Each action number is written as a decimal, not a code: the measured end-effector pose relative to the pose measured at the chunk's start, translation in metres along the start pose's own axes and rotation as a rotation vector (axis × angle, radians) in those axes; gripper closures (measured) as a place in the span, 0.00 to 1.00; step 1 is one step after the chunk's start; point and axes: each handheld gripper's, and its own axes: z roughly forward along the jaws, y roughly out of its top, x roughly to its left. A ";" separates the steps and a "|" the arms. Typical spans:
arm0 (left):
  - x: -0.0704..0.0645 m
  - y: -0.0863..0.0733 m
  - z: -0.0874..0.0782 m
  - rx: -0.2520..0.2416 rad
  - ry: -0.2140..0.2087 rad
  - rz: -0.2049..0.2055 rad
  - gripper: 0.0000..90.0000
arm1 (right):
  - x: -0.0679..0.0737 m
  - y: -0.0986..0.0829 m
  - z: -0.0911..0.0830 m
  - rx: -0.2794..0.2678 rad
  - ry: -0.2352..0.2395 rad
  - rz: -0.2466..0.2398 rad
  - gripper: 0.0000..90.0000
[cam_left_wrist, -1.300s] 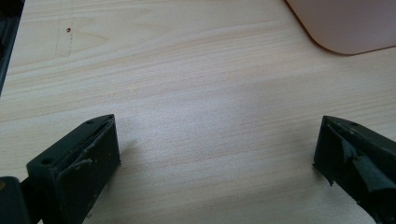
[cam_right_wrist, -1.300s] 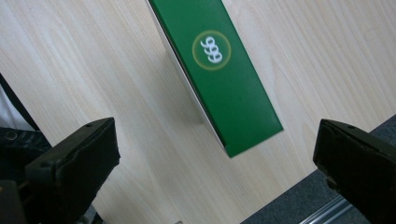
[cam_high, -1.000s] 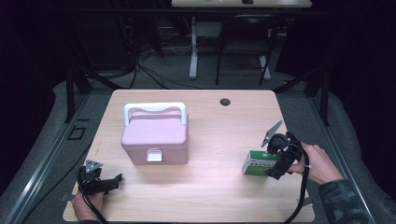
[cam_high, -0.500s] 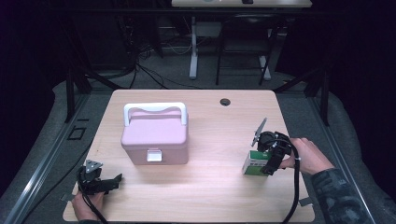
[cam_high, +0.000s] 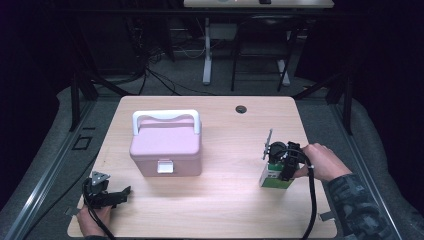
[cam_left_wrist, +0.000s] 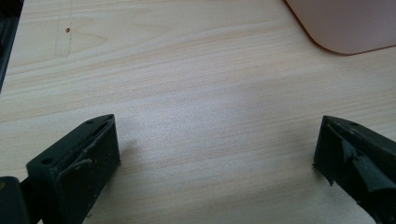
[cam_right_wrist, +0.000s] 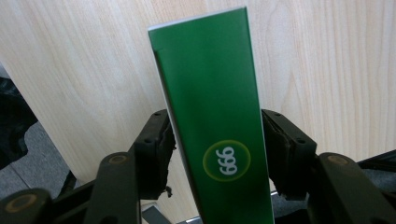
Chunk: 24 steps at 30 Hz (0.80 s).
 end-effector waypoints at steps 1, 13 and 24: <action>0.000 0.000 0.000 0.000 0.000 0.000 0.00 | 0.000 0.001 0.001 -0.001 0.005 -0.002 0.53; 0.000 0.000 0.000 -0.001 0.000 -0.001 0.00 | -0.003 0.005 0.004 0.022 0.016 -0.026 0.65; 0.000 0.000 0.000 -0.001 0.000 -0.002 0.00 | -0.005 0.001 0.002 0.004 0.049 -0.007 0.69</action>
